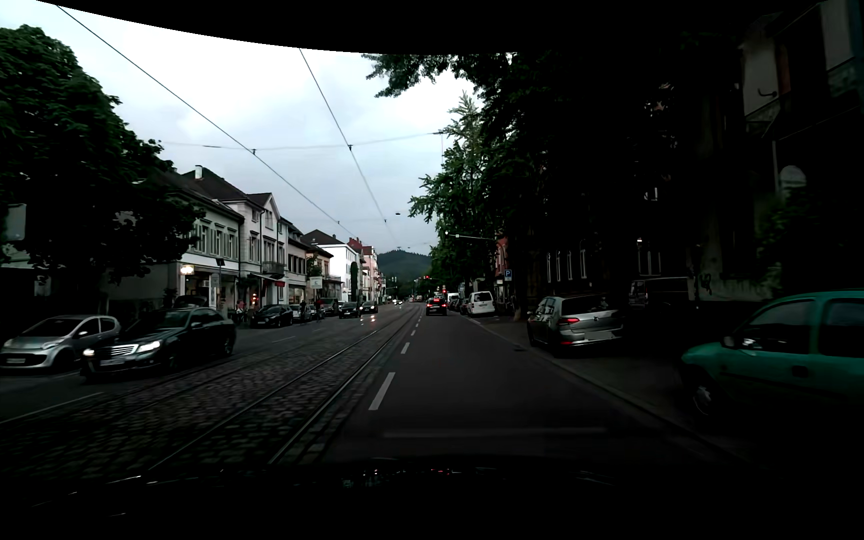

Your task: Follow the waypoints while adhering to traffic rules and regulations

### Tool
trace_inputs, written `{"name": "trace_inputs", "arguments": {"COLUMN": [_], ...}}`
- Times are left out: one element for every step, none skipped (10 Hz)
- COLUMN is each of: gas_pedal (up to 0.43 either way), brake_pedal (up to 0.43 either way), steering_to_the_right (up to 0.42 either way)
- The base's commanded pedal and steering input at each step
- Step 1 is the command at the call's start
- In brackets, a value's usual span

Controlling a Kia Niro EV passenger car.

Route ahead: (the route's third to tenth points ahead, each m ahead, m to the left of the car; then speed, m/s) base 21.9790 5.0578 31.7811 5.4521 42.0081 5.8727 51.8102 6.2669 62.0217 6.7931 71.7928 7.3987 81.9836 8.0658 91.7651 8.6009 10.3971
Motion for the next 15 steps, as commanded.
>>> {"name": "trace_inputs", "arguments": {"gas_pedal": [0.000, 0.000, 0.000, 0.000, 0.000, 0.000, 0.000, 0.000, 0.000, 0.000, 0.000, 0.000, 0.000, 0.000, 0.000], "brake_pedal": [0.000, 0.000, 0.000, 0.000, 0.000, 0.000, 0.000, 0.000, 0.000, 0.000, 0.006, 0.006, 0.043, 0.067, 0.073], "steering_to_the_right": [-0.005, -0.006, -0.008, -0.009, -0.009, -0.009, -0.010, -0.009, -0.010, -0.010, -0.010, -0.010, -0.010, -0.010, -0.010]}}
